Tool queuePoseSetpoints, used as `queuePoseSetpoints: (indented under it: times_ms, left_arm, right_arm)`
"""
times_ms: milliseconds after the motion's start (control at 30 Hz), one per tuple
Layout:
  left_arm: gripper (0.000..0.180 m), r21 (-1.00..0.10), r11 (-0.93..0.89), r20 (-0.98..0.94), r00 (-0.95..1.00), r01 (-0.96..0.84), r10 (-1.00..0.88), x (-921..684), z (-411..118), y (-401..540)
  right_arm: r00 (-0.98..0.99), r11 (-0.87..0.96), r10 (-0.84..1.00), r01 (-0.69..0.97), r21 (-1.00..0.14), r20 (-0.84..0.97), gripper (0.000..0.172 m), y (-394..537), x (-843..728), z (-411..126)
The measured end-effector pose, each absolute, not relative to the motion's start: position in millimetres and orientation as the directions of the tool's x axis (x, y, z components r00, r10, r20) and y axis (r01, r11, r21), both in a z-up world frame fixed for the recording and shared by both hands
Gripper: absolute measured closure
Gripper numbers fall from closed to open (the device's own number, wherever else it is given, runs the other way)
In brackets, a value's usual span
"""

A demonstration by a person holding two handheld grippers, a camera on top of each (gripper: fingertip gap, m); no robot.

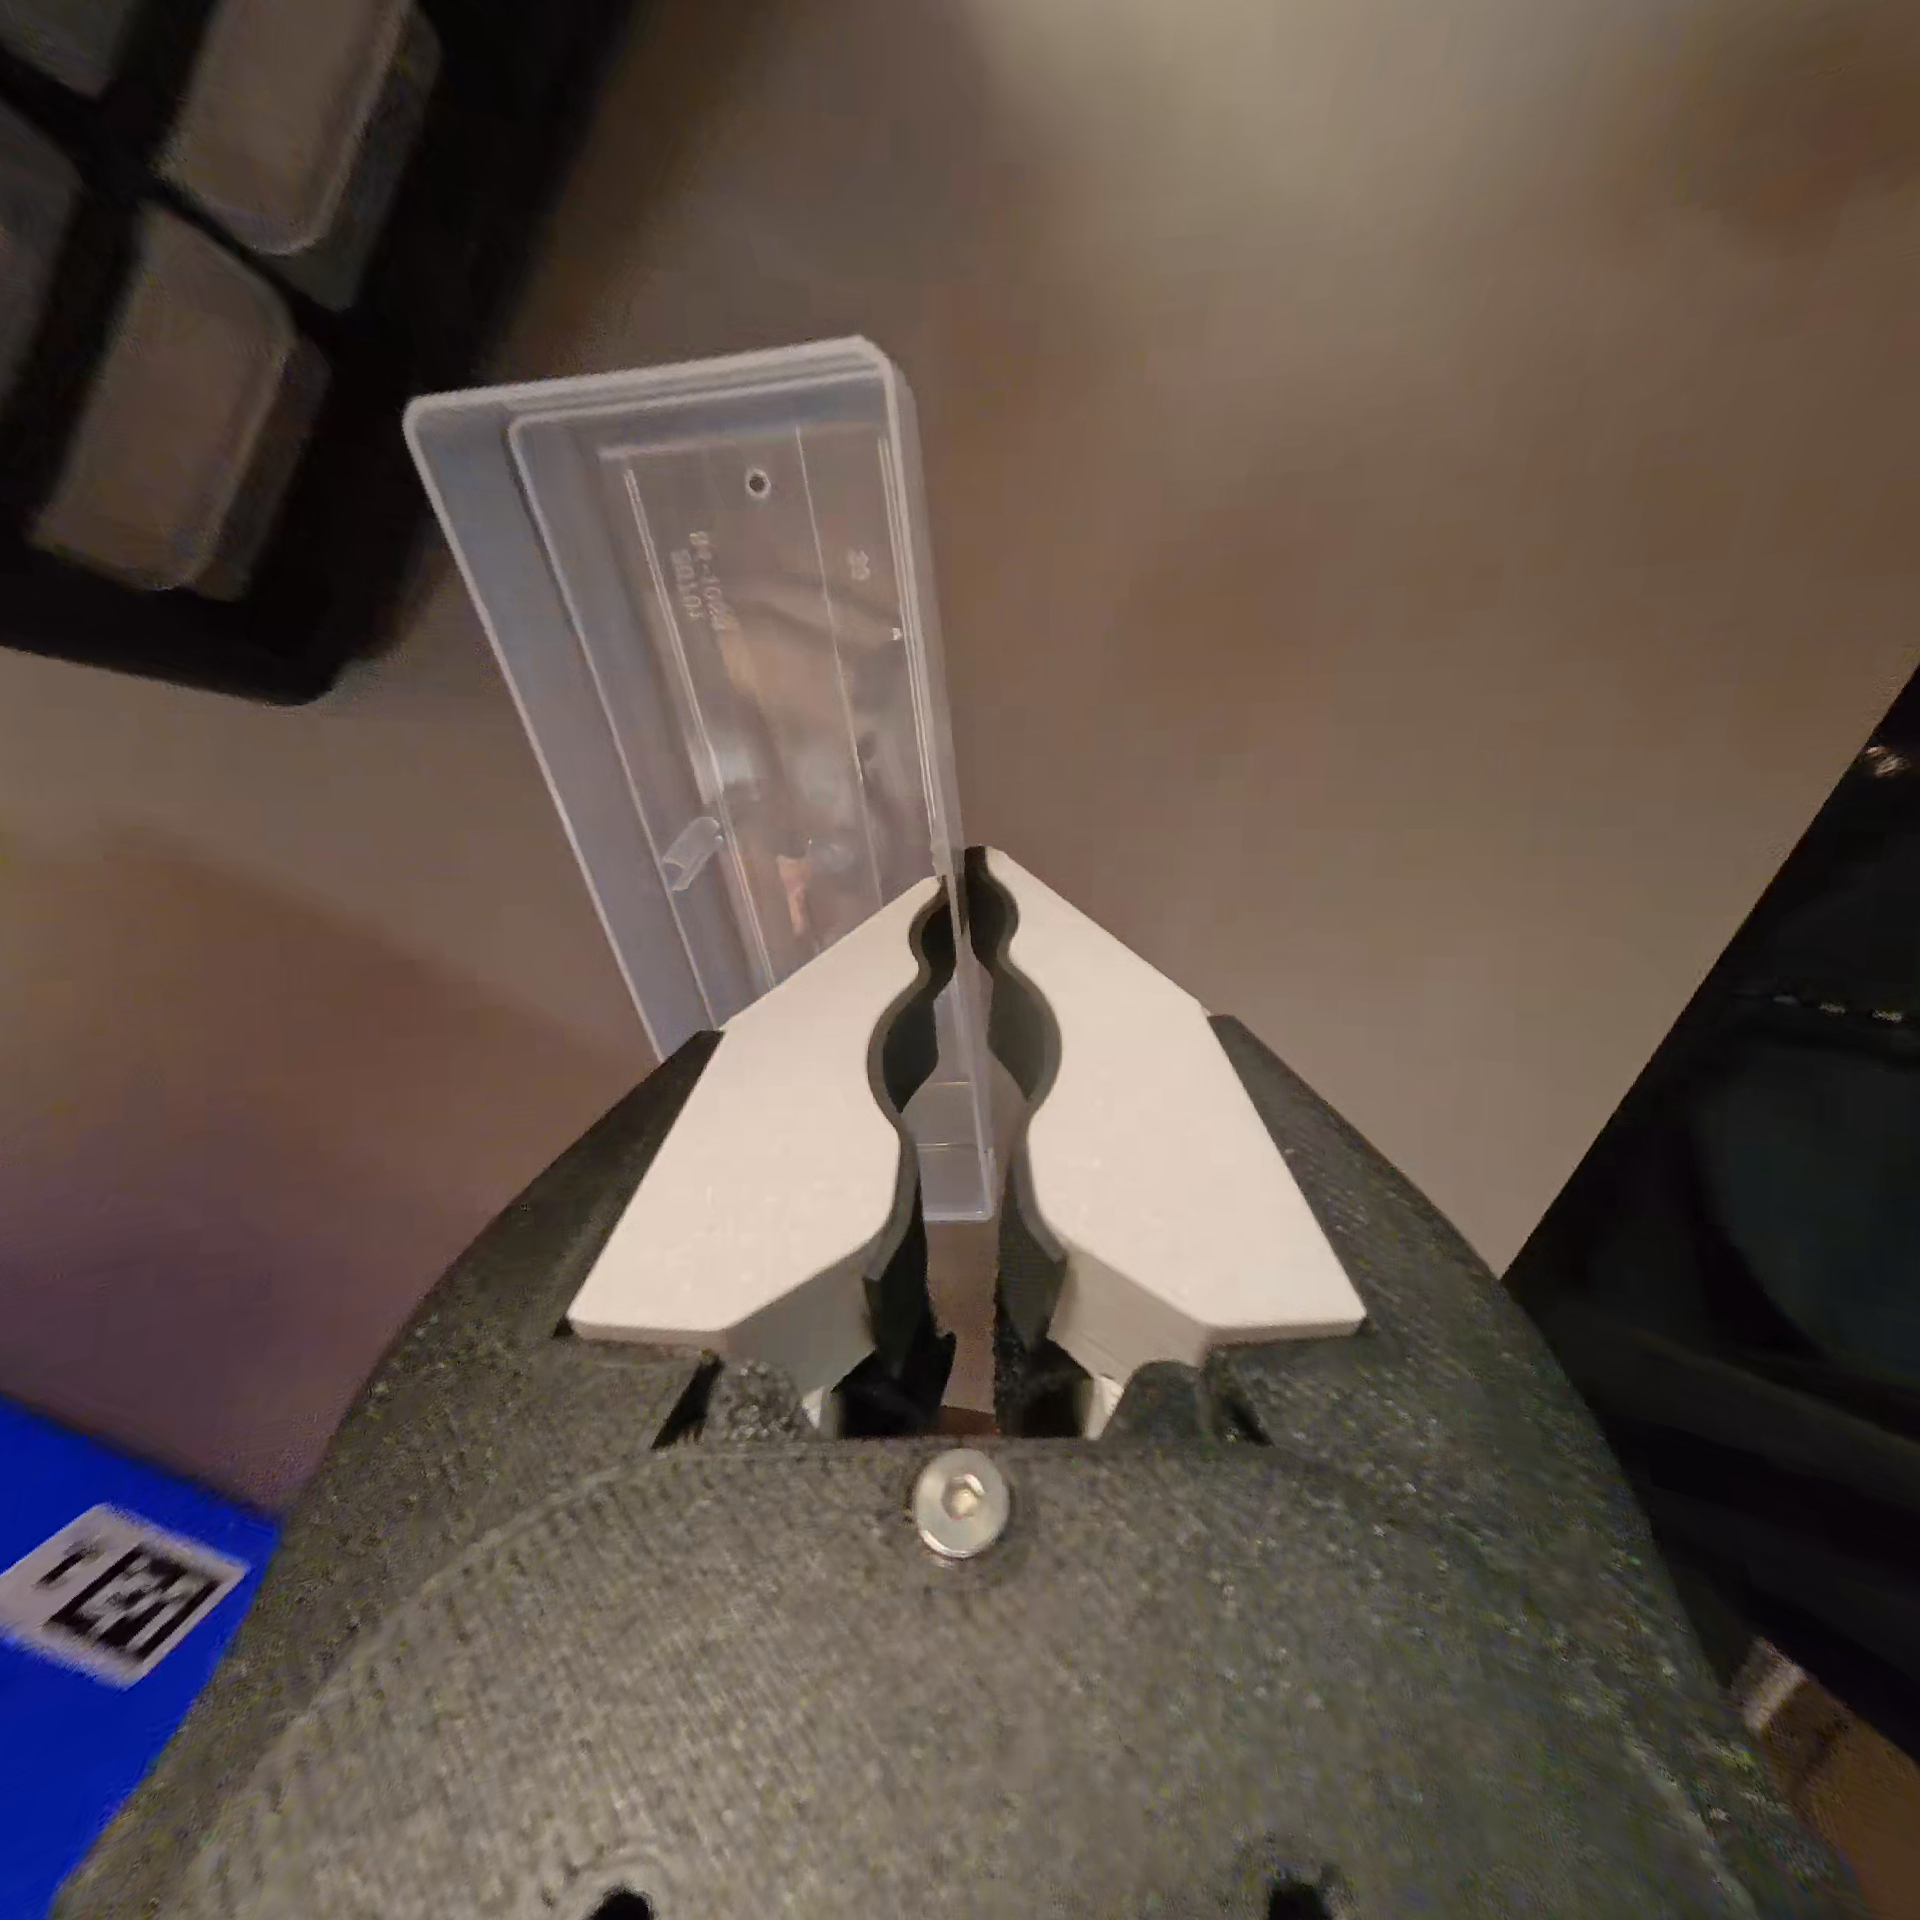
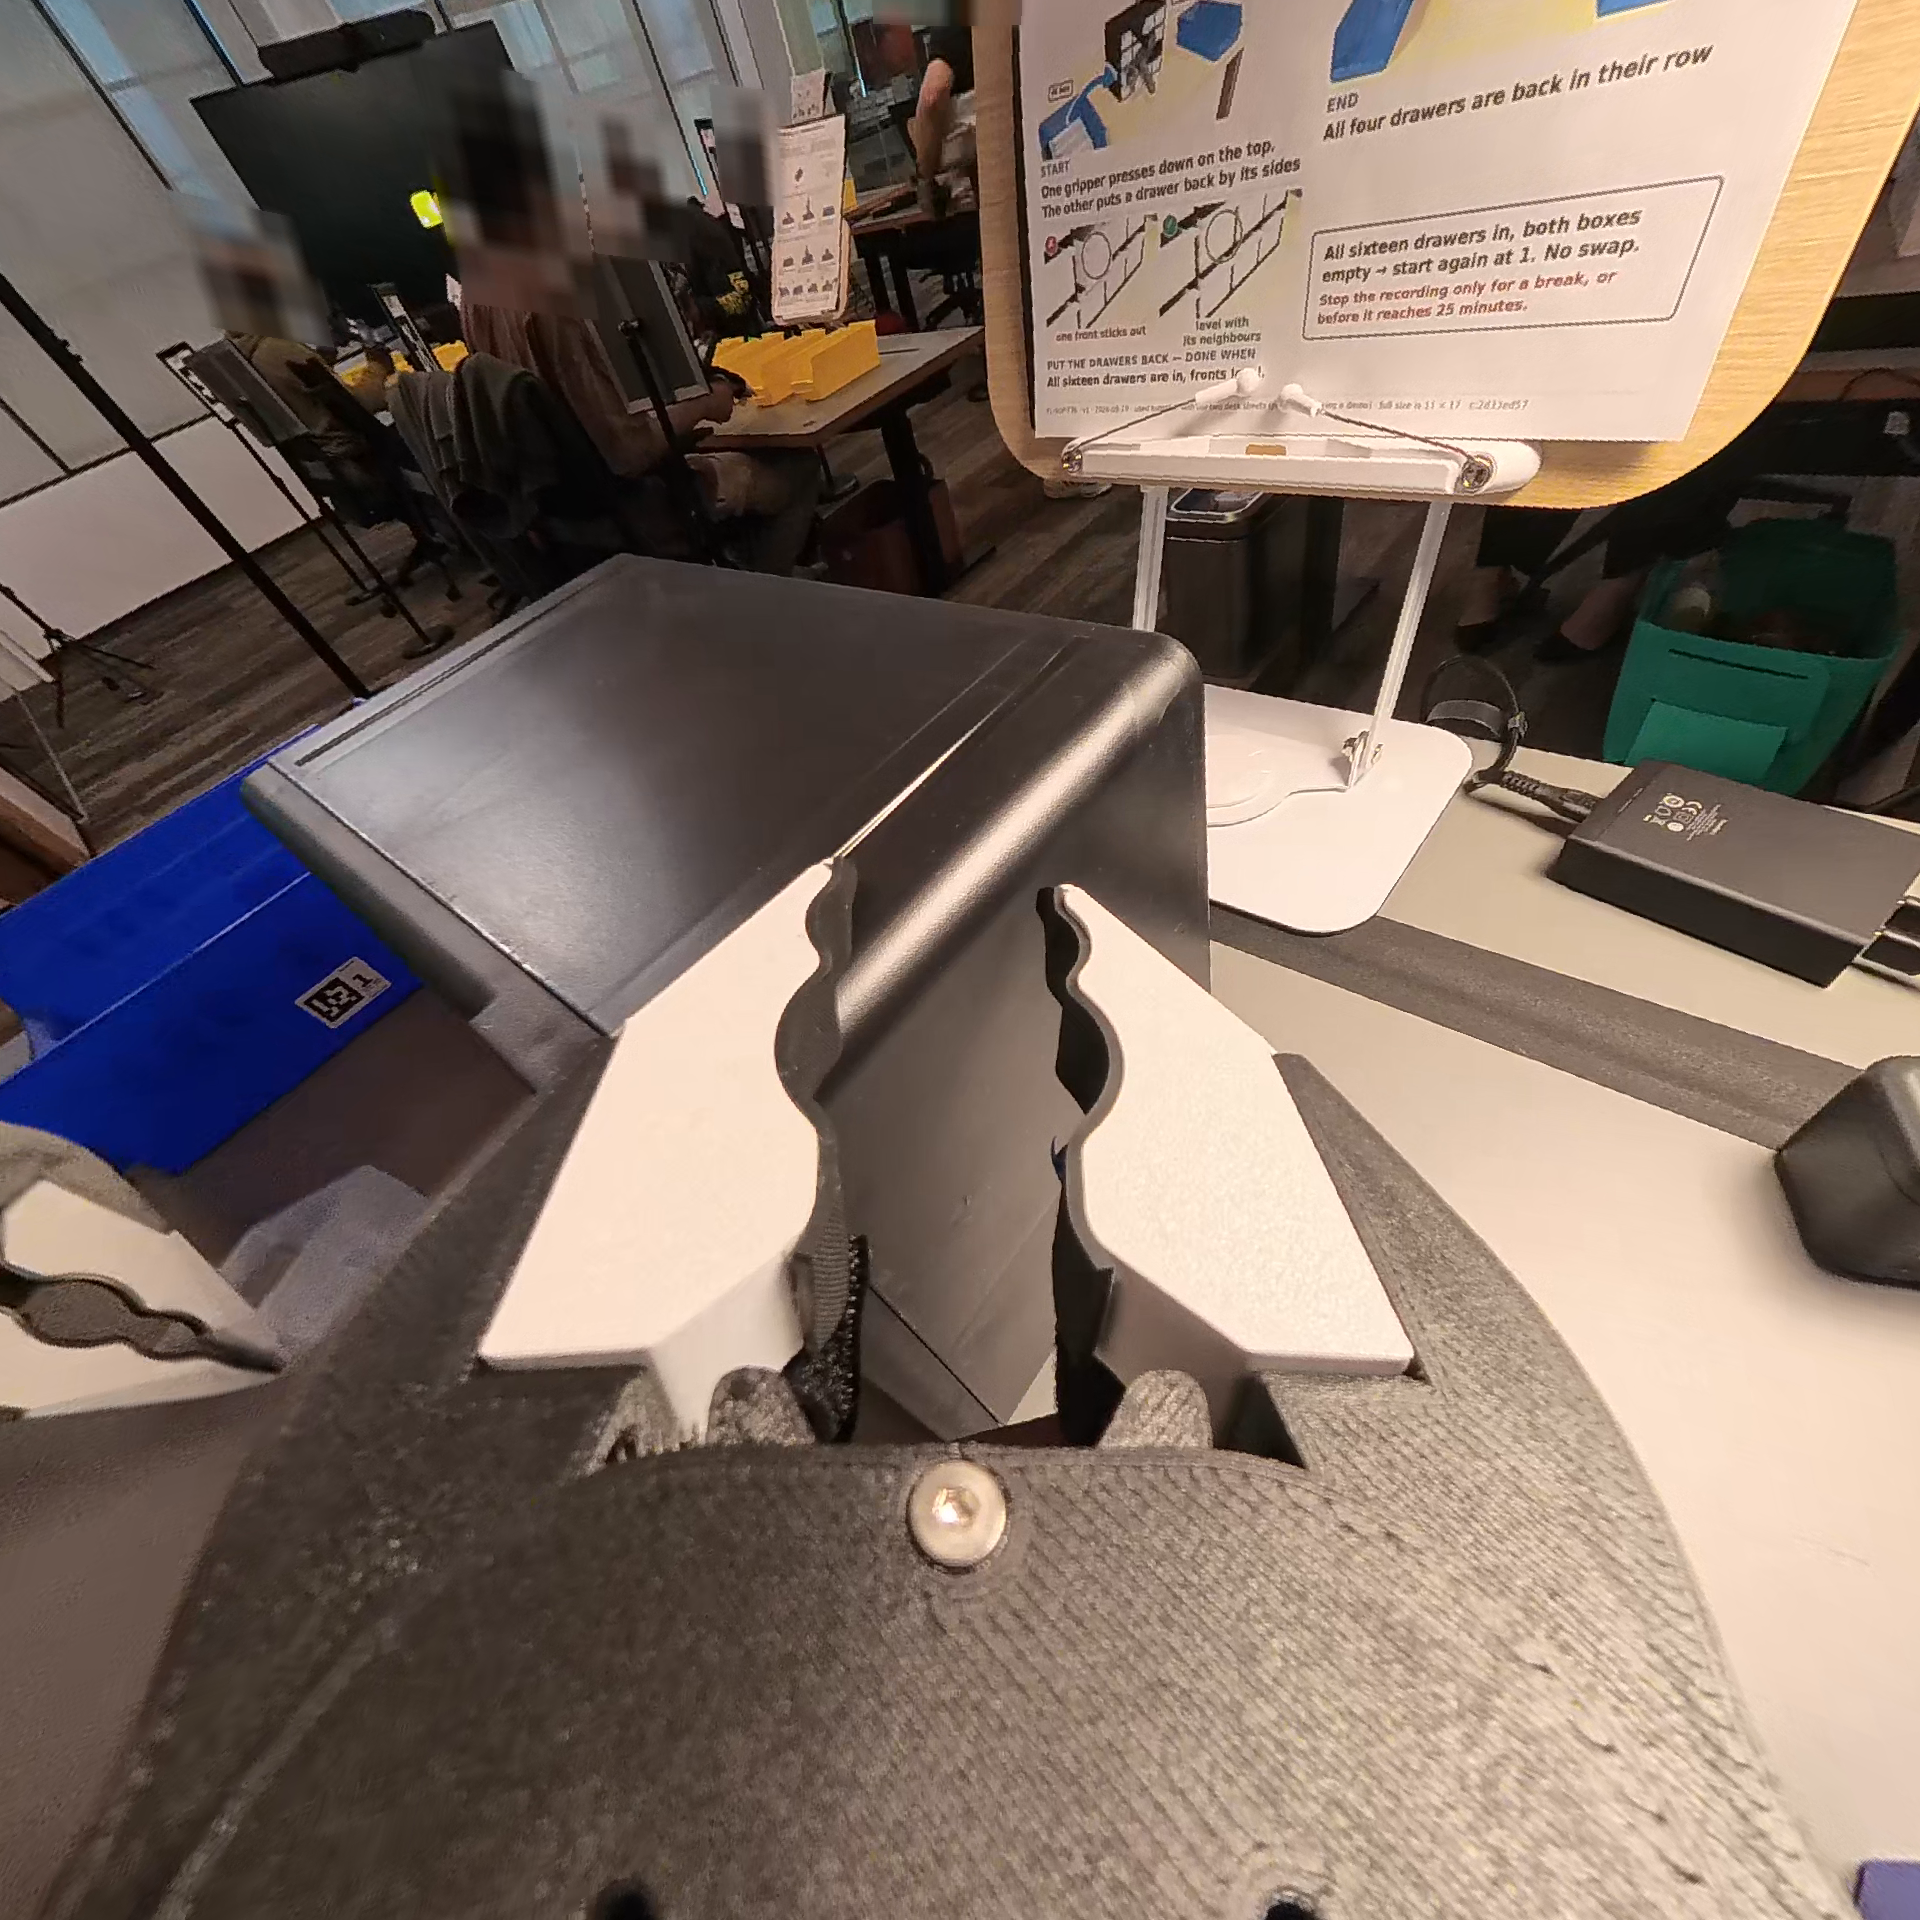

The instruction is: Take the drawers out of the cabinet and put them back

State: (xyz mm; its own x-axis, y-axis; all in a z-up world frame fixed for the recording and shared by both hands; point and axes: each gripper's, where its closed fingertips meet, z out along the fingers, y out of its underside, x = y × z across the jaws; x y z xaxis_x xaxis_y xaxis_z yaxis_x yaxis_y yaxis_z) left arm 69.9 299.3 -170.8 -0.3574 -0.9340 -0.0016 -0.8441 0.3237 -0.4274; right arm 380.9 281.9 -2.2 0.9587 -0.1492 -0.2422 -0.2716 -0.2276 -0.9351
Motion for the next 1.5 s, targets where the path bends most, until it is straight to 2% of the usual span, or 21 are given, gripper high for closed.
queuePoseSetpoints:
  times_ms: [33, 233, 333, 433, 567, 800, 867, 967, 1067, 1300, 1400, 1500]
  left_arm:
    - [0.178, -0.429, 0.312, 0.019, -0.354, -0.848, -0.935, 72, -176, 295]
    - [0.138, -0.474, 0.306, 0.12, -0.405, -0.826, -0.907, 75, -187, 265]
    - [0.124, -0.502, 0.475, 0.008, -0.553, -0.723, -0.833, 68, -173, 266]
    - [0.113, -0.444, 0.723, -0.189, -0.733, -0.53, -0.654, 48, -161, 286]
    - [0.122, -0.305, 0.864, -0.274, -0.832, -0.4, -0.482, 24, -160, 315]
    - [0.124, -0.169, 0.957, -0.387, -0.877, -0.237, -0.285, 29, -192, 330]
    - [0.133, -0.154, 0.963, -0.408, -0.873, -0.222, -0.267, 32, -199, 332]
    - [0.145, -0.192, 0.956, -0.415, -0.864, -0.222, -0.284, 35, -199, 329]
    - [0.161, -0.292, 0.925, -0.387, -0.855, -0.242, -0.345, 35, -183, 316]
    - [0.162, -0.56, 0.788, -0.298, -0.825, -0.256, -0.479, 43, -110, 287]
    - [0.162, -0.575, 0.772, -0.304, -0.805, -0.271, -0.509, 51, -79, 287]
    - [0.162, -0.528, 0.778, -0.297, -0.784, -0.341, -0.545, 62, -56, 293]
  right_arm:
    - [0.959, -0.227, -0.148, -0.272, -0.935, -0.243, 0.132, 282, 381, -2]
    - [0.959, -0.228, -0.145, -0.272, -0.935, -0.244, 0.132, 282, 381, -2]
    - [0.959, -0.228, -0.144, -0.273, -0.935, -0.245, 0.132, 282, 381, -2]
    - [0.959, -0.228, -0.145, -0.272, -0.935, -0.244, 0.132, 282, 381, -2]
    - [0.959, -0.228, -0.148, -0.27, -0.936, -0.24, 0.132, 282, 381, -2]
    - [0.96, -0.23, -0.153, -0.265, -0.936, -0.234, 0.132, 282, 381, -2]
    - [0.96, -0.229, -0.151, -0.265, -0.937, -0.234, 0.132, 282, 381, -2]
    - [0.959, -0.229, -0.146, -0.27, -0.935, -0.241, 0.132, 282, 380, -2]
    - [0.96, -0.229, -0.145, -0.268, -0.936, -0.239, 0.132, 282, 380, -2]
    - [0.96, -0.229, -0.149, -0.266, -0.936, -0.237, 0.132, 282, 380, -2]
    - [0.96, -0.228, -0.149, -0.267, -0.936, -0.237, 0.133, 282, 380, -2]
    - [0.96, -0.228, -0.148, -0.268, -0.936, -0.238, 0.133, 282, 380, -2]
